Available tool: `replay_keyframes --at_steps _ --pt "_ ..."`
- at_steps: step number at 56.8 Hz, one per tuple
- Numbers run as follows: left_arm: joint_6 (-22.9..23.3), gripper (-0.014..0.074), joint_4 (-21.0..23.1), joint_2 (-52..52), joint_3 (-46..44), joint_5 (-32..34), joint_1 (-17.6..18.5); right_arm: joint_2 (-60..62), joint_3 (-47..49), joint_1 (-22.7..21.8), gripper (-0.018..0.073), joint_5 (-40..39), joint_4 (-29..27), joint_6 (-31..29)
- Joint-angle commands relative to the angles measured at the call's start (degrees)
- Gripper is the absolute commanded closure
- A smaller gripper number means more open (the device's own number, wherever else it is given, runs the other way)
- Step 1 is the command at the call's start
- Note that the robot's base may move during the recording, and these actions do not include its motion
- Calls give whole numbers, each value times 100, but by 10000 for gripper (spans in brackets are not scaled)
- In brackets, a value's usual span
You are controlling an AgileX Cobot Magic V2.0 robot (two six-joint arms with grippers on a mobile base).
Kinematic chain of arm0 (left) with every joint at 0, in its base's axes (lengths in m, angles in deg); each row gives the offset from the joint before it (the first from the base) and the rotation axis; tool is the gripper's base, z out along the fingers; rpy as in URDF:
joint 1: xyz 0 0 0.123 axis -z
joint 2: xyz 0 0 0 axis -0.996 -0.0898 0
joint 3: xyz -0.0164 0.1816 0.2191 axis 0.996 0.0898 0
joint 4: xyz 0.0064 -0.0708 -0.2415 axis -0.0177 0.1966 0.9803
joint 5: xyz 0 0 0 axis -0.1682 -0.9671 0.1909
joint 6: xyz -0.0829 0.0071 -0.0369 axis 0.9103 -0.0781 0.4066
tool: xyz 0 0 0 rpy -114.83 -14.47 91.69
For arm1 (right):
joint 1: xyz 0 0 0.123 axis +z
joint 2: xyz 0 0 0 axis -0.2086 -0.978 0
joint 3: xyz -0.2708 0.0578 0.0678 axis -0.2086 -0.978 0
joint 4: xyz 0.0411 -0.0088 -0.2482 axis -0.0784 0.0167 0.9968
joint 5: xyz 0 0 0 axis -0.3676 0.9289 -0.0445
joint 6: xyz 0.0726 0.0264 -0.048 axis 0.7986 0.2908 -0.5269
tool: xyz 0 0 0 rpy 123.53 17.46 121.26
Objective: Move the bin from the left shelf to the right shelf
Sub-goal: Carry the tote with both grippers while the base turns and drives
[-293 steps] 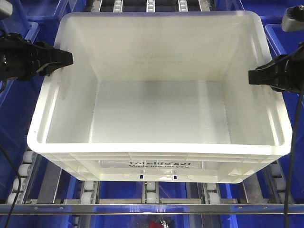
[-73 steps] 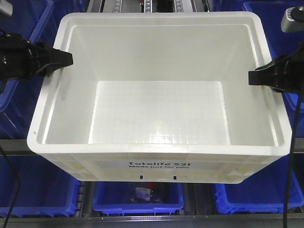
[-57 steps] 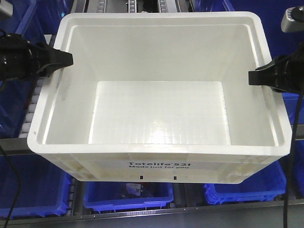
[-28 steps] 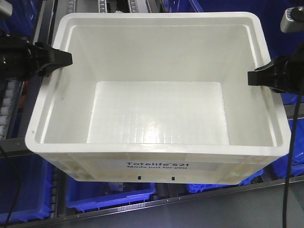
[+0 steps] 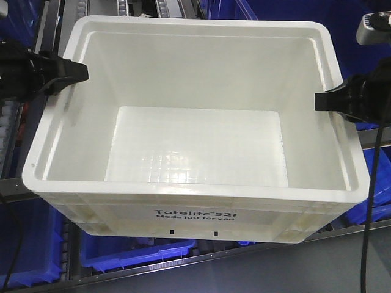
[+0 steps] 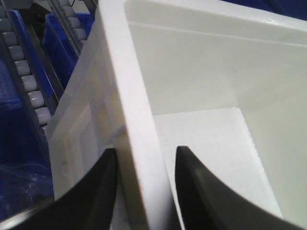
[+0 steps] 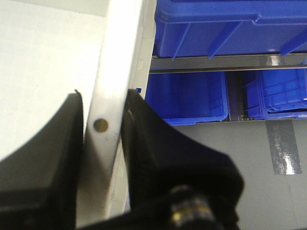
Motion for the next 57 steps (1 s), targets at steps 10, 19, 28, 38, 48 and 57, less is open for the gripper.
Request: replay_keyframes --at_steps 10,19,28,38,48,57 --pt "-145 600 1047 203 -262 -1254 336 198 284 180 564 -883 -796 -199" --pt "-145 600 1047 203 -262 -1254 336 198 284 180 564 -883 -796 -199" --pt "-145 600 1047 203 -262 -1254 336 198 284 180 564 -884 -796 -199" --pt "-145 600 1047 203 -262 -1254 336 198 284 180 564 -884 -796 -199" --pt "-145 600 1047 203 -262 -1254 336 198 284 180 564 -884 -796 -199" --pt "-145 600 1047 203 -262 -1254 336 198 284 180 564 -884 -796 -199"
